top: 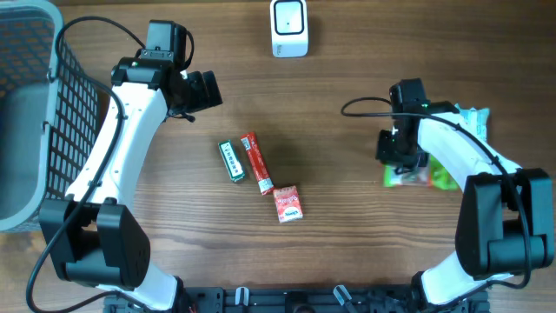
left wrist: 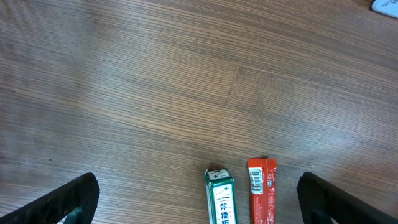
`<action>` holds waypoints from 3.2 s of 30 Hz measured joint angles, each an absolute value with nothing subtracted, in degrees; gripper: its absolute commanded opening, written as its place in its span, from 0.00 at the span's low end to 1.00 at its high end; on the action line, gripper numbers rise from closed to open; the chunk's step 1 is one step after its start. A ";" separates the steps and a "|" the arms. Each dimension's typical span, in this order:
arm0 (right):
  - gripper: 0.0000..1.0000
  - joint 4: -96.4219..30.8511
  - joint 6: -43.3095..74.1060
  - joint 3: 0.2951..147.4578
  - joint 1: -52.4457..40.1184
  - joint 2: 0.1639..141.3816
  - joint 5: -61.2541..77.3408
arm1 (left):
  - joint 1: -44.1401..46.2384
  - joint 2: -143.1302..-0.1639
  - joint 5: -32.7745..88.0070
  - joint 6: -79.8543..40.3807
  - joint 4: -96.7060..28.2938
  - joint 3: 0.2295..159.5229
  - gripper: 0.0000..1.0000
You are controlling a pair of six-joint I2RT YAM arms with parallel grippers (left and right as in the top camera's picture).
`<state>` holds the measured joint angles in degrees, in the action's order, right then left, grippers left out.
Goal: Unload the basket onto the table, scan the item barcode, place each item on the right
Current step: 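Move the right gripper left over the small red tissue pack, then lower the right gripper and grasp the red tissue pack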
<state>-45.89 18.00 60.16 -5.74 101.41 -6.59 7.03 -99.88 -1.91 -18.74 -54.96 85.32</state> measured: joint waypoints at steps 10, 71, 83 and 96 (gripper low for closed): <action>0.41 -52.05 16.21 65.25 -6.92 101.12 -5.96 | 7.03 -99.88 -1.91 -18.74 -54.96 85.32 1.00; 0.70 -35.59 20.56 57.06 -51.35 97.51 -0.51 | 7.03 -99.88 -1.91 -18.74 -54.98 85.32 1.00; 0.72 -33.76 20.73 53.95 -49.91 97.51 -9.39 | 7.03 -99.88 -1.91 -18.74 -54.96 85.32 1.00; 0.68 -34.98 15.14 55.81 -38.20 97.45 -15.03 | 7.03 -99.88 -1.91 -18.74 -54.98 85.32 1.00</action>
<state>-34.98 15.14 55.81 -38.20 97.45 -15.03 7.03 -99.88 -1.91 -18.74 -54.98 85.32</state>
